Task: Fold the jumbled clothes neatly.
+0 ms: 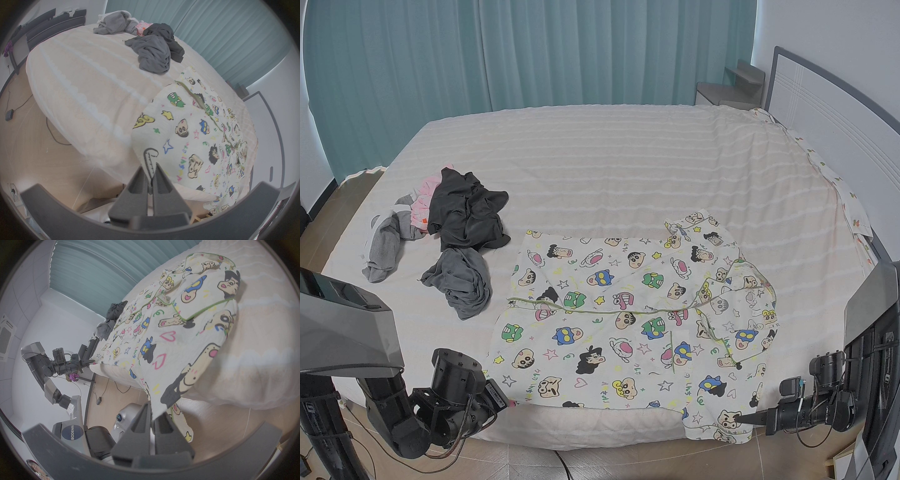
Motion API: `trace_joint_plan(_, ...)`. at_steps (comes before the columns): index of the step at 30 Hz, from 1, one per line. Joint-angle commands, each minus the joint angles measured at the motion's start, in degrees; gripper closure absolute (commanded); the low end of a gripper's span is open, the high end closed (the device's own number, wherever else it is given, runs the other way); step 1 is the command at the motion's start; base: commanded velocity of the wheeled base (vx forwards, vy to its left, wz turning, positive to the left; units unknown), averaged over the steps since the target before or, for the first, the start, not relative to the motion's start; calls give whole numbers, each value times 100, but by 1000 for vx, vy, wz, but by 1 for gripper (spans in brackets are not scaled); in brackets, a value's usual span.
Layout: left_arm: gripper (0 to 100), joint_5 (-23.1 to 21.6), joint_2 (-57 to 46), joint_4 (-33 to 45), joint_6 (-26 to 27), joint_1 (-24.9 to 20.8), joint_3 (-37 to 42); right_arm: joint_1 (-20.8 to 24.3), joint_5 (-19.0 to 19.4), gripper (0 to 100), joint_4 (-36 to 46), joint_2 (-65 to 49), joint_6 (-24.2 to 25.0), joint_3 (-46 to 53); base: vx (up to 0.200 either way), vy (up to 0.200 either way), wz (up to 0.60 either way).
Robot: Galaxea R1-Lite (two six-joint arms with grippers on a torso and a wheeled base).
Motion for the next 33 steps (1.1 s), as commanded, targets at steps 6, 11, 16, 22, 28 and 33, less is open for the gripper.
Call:
trace_joint_plan(6, 100, 10, -206, 47, 24, 79, -557, -296, 387, 100, -89, -425, 72, 101, 0, 0, 0)
trace_joint_plan(11, 100, 10, -206, 196, 182, 263, -1006, -340, 501, 100, -555, -566, 679, 101, 0, 0, 0)
trace_joint_plan(16, 100, 10, -338, 846, 217, 342, -1665, -331, 501, 100, -564, -715, 1004, -154, 0, 0, 0)
trace_joint_plan(22, 100, 1, -470, 1980, 217, 378, -2693, -340, 440, 100, -564, -909, 1487, -576, 0, 0, 0)
trace_joint_plan(28, 100, -8, -285, 2692, 209, 465, -3572, -348, 220, 100, -564, -935, 2023, -1164, 0, 0, 0)
trace_joint_plan(33, 100, -8, 31, 3079, 209, 536, -4214, -366, -9, 100, -555, -900, 2366, -1718, 0, 0, 0)
